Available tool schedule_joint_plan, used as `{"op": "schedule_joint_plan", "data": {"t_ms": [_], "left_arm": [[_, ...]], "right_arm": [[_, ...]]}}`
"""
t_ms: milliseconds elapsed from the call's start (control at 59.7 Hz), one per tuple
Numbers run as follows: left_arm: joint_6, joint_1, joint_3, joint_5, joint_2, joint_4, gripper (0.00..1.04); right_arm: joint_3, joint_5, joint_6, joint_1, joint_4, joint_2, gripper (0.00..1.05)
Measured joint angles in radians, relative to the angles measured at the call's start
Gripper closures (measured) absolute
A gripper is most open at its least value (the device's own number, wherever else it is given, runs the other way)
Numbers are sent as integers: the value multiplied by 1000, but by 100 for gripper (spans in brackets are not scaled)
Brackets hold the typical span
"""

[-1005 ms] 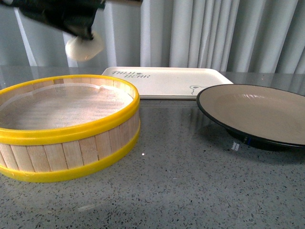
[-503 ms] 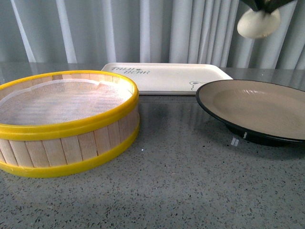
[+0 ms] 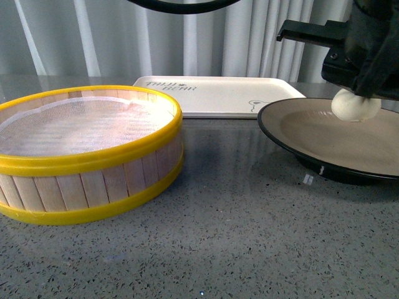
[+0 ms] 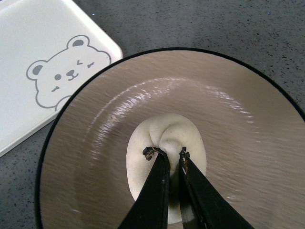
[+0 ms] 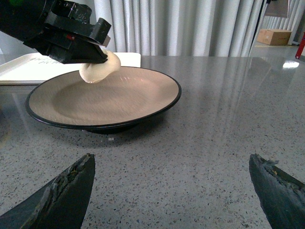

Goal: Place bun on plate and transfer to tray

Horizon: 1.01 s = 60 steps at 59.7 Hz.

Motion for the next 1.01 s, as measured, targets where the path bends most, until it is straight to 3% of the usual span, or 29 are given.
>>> {"op": "schedule_joint_plan", "data": {"t_ms": [469, 1005], "left_arm": [[43, -21, 35, -106, 69, 10, 101], [84, -26, 49, -103, 77, -40, 98]], "right_arm": [[0, 0, 0, 0, 0, 0, 9], [0, 0, 0, 0, 0, 0, 9]]}}
